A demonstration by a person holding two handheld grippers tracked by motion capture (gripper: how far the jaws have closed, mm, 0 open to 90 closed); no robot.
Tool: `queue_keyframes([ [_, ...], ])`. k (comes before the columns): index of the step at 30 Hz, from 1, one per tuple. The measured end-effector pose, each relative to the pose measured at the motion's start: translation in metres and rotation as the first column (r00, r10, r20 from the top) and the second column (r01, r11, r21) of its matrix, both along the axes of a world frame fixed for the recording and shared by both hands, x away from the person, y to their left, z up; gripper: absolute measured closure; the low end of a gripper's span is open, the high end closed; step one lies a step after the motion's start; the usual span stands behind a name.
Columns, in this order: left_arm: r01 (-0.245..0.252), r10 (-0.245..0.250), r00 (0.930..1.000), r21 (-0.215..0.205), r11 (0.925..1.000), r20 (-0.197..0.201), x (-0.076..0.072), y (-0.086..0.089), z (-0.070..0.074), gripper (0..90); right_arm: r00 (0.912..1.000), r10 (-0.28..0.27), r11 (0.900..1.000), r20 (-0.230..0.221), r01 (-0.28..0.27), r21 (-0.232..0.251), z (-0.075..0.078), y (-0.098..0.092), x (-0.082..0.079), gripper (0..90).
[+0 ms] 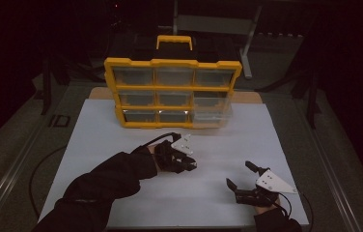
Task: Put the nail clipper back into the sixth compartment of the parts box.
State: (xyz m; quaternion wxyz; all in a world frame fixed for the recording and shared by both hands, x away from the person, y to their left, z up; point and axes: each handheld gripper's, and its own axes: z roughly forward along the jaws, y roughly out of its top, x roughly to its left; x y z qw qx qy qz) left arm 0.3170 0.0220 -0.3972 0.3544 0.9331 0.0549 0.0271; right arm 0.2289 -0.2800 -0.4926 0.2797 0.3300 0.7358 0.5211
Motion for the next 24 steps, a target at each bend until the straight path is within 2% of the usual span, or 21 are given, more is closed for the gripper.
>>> queue_keyframes([
  [2,0.007,-0.007,0.9998,-0.001,1.0,0.019,0.001,-0.002,0.007,78.3,1.0,0.0,1.0,0.0,0.0,0.0,0.0,0.0,0.0,8.6],
  [3,0.01,-0.01,0.9999,-0.008,0.9999,0.009,0.003,-0.003,0.01,78.3,1.0,-0.001,1.0,0.0,0.001,0.001,0.0,0.0,0.0,8.6],
  [4,0.014,-0.014,0.9996,-0.006,0.9999,0.025,0.004,-0.004,0.013,78.3,1.0,-0.002,1.0,-0.001,0.002,0.001,0.0,0.0,0.0,8.6],
  [11,0.02,-0.019,0.9995,-0.017,0.9997,0.027,0.011,-0.012,0.03,78.3,1.0,-0.002,1.0,-0.001,0.002,0.002,0.0,0.0,0.0,8.6],
  [19,0.032,-0.03,0.9982,-0.03,0.999,0.052,0.018,-0.018,0.046,78.3,1.0,-0.002,1.0,0.001,0.002,0.003,0.0,-0.001,0.0,8.6],
  [21,0.028,-0.025,0.9984,-0.046,0.9986,0.051,0.021,-0.018,0.051,78.3,1.0,-0.002,1.0,0.0,0.002,0.005,0.0,0.0,0.0,8.6],
  [22,0.024,-0.02,0.9977,-0.049,0.9985,0.065,0.022,-0.018,0.054,78.3,1.0,-0.002,1.0,0.0,0.002,0.005,0.0,0.0,0.0,8.6],
  [24,0.023,-0.019,0.9982,-0.059,0.998,0.058,0.025,-0.018,0.058,78.3,1.0,-0.002,1.0,0.0,0.002,0.006,0.0,0.0,0.0,8.6],
])
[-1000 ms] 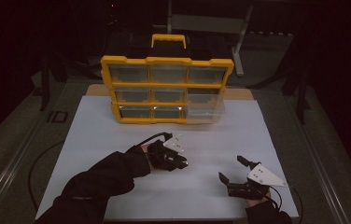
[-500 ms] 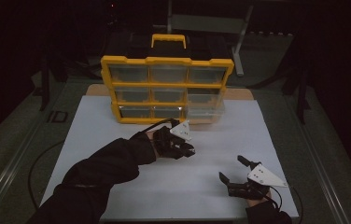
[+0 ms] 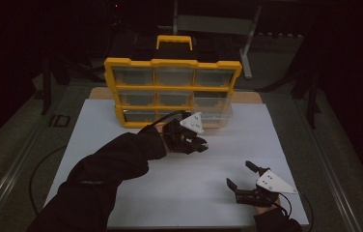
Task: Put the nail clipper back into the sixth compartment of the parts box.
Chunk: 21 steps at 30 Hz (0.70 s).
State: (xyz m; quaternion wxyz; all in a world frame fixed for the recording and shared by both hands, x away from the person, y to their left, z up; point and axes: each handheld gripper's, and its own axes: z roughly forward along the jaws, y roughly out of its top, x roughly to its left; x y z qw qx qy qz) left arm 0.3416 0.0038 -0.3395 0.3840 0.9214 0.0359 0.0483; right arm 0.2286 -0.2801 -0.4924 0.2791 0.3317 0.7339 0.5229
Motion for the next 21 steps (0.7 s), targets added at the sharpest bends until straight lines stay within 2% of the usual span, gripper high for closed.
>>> queue_keyframes([
  [4,0.0,0.001,0.9998,-0.012,0.9999,0.019,0.006,-0.001,0.009,78.3,1.0,0.001,1.0,0.002,-0.001,-0.003,0.0,0.0,0.0,8.6],
  [13,-0.007,0.008,0.9998,-0.056,0.9984,0.018,0.021,-0.007,0.033,78.3,1.0,0.002,1.0,0.001,-0.002,0.0,0.0,0.0,0.0,8.6],
  [15,-0.005,0.007,0.9995,-0.059,0.9982,0.03,0.024,-0.008,0.039,78.3,1.0,0.001,1.0,0.001,-0.001,0.001,0.0,0.0,0.0,8.6],
  [21,-0.017,0.02,0.9995,-0.08,0.9966,0.026,0.034,-0.01,0.05,78.3,1.0,0.002,1.0,-0.002,-0.002,0.003,0.0,-0.001,0.0,8.6],
])
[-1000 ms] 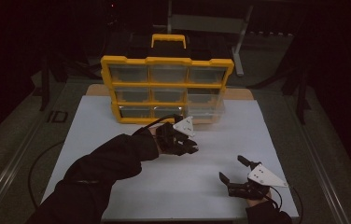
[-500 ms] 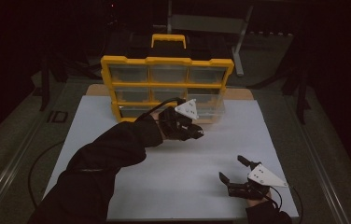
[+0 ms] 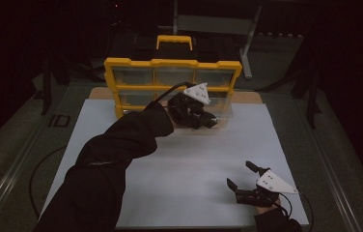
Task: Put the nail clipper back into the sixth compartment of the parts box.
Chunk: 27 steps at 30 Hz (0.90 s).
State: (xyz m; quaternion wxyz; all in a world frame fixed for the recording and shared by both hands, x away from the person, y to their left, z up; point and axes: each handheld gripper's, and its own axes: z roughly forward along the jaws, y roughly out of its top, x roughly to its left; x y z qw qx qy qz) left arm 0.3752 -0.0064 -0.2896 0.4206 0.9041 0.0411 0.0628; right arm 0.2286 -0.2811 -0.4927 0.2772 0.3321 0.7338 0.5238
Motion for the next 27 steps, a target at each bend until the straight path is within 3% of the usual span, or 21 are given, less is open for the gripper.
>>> queue_keyframes([
  [8,-0.023,0.023,0.9997,-0.025,0.9994,0.003,0.018,-0.005,0.009,78.3,1.0,0.002,1.0,-0.003,-0.001,0.001,0.0,0.0,0.0,8.6],
  [17,-0.078,0.08,0.9967,-0.089,0.993,0.016,0.038,-0.007,0.018,78.3,1.0,0.004,1.0,-0.008,-0.004,0.001,-0.001,0.001,0.0,8.6],
  [22,-0.109,0.111,0.9936,-0.108,0.9882,0.018,0.052,-0.009,0.014,78.3,1.0,0.001,1.0,0.001,-0.001,0.004,0.0,0.0,0.0,8.6],
  [27,-0.131,0.13,0.9914,-0.109,0.9853,-0.015,0.065,-0.012,0.005,78.3,1.0,0.005,1.0,-0.005,-0.005,0.006,-0.001,0.0,0.0,8.6],
])
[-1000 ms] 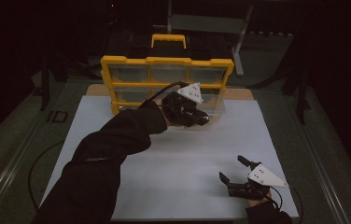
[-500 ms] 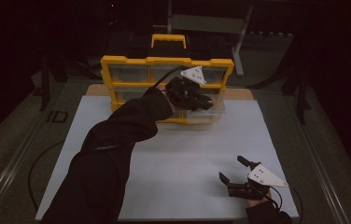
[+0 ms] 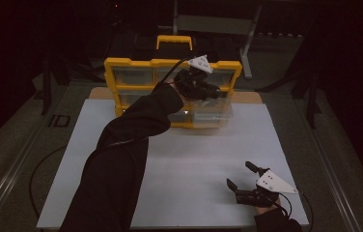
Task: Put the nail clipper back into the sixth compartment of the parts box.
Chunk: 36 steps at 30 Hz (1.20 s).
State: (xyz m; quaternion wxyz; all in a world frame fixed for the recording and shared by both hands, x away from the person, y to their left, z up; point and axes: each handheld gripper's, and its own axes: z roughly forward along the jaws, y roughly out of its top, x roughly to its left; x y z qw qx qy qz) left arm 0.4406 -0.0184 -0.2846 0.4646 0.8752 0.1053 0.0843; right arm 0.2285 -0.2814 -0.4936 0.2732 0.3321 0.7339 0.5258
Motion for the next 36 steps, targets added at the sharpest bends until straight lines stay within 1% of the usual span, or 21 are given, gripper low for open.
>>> queue_keyframes([
  [2,-0.007,0.007,1.0,0.005,1.0,-0.007,0.004,-0.002,-0.005,78.3,1.0,0.0,1.0,0.002,0.0,0.001,0.0,0.0,0.0,8.6],
  [5,-0.012,0.012,0.9997,-0.004,0.9999,-0.023,0.008,-0.002,-0.009,78.3,1.0,0.001,1.0,-0.003,-0.001,0.005,-0.001,0.0,0.0,8.6],
  [6,-0.018,0.018,0.9991,0.008,0.9998,-0.039,0.014,-0.004,-0.016,78.3,1.0,0.002,1.0,-0.002,-0.002,0.002,-0.001,0.0,0.001,8.6],
  [7,-0.018,0.019,0.9985,0.011,0.9998,-0.052,0.015,-0.005,-0.018,78.2,1.0,0.004,1.0,0.0,-0.004,0.002,-0.001,0.0,0.0,8.6],
  [12,-0.021,0.024,0.9972,0.037,0.9991,-0.071,0.021,-0.009,-0.028,78.2,1.0,0.004,1.0,-0.004,-0.003,0.005,-0.001,0.0,0.0,8.6],
  [13,-0.028,0.031,0.9974,0.047,0.9985,-0.065,0.022,-0.01,-0.03,78.2,1.0,0.005,1.0,-0.005,-0.005,0.004,-0.001,0.0,0.0,8.6],
  [14,-0.025,0.029,0.9968,0.049,0.9985,-0.075,0.023,-0.01,-0.032,78.2,1.0,0.007,1.0,-0.003,-0.007,0.001,-0.001,0.0,0.001,8.6],
  [16,-0.025,0.03,0.9968,0.068,0.9974,-0.073,0.024,-0.012,-0.036,78.2,0.9999,0.008,1.0,-0.009,-0.008,-0.005,-0.002,0.0,0.001,8.6],
  [20,-0.023,0.032,0.9952,0.099,0.9948,-0.092,0.027,-0.013,-0.045,78.2,0.9999,0.007,1.0,-0.011,-0.007,0.0,-0.002,0.0,0.0,8.6],
  [23,-0.028,0.039,0.9953,0.121,0.9922,-0.089,0.028,-0.014,-0.049,78.1,0.9999,0.004,1.0,-0.012,-0.004,0.002,-0.002,-0.001,0.001,8.6],
  [25,-0.034,0.045,0.9949,0.123,0.9918,-0.09,0.029,-0.015,-0.051,78.1,0.9999,0.004,1.0,-0.013,-0.004,0.002,-0.002,-0.001,0.001,8.6],
  [26,-0.051,0.061,0.9947,0.123,0.9911,-0.082,0.029,-0.014,-0.051,78.0,0.9999,0.005,1.0,-0.013,-0.005,0.002,-0.002,0.0,0.0,8.6],
  [27,-0.053,0.063,0.9944,0.117,0.9918,-0.085,0.03,-0.013,-0.051,77.3,0.9999,0.006,1.0,-0.012,-0.006,-0.001,-0.002,-0.001,0.0,8.6],
  [28,-0.053,0.062,0.9936,0.09,0.9946,-0.095,0.03,-0.01,-0.051,76.5,0.9999,0.006,1.0,-0.012,-0.006,0.0,-0.002,-0.001,0.0,8.6],
  [29,-0.072,0.078,0.9932,0.069,0.995,-0.087,0.029,-0.009,-0.05,68.0,0.9999,0.005,1.0,-0.013,-0.005,0.0,-0.002,-0.001,0.0,8.6],
  [30,-0.075,0.079,0.9922,0.054,0.9958,-0.096,0.029,-0.007,-0.049,58.5,0.9999,0.005,1.0,-0.013,-0.005,-0.001,-0.002,-0.001,0.0,8.6],
  [31,-0.059,0.063,0.9901,0.037,0.9976,-0.125,0.029,-0.005,-0.048,49.1,0.9999,0.004,1.0,-0.013,-0.004,-0.002,-0.002,-0.001,0.0,8.6],
  [32,-0.066,0.069,0.99,0.032,0.9973,-0.123,0.028,-0.004,-0.047,39.5,0.9999,0.003,1.0,-0.013,-0.003,0.0,-0.002,-0.001,0.0,8.6],
  [33,-0.067,0.067,0.9899,0.002,0.9977,-0.125,0.026,-0.001,-0.046,31.2,0.9999,0.003,1.0,-0.012,-0.003,0.0,-0.002,-0.002,0.0,8.6],
  [35,-0.018,0.011,0.988,-0.045,0.9988,-0.154,0.024,0.004,-0.045,16.2,0.9999,0.001,1.0,-0.013,-0.001,-0.001,-0.002,-0.001,0.0,8.6],
  [36,-0.02,0.012,0.9881,-0.051,0.9985,-0.153,0.022,0.005,-0.044,10.3,0.9999,0.001,1.0,-0.014,-0.001,-0.003,-0.001,-0.001,0.0,8.6],
])
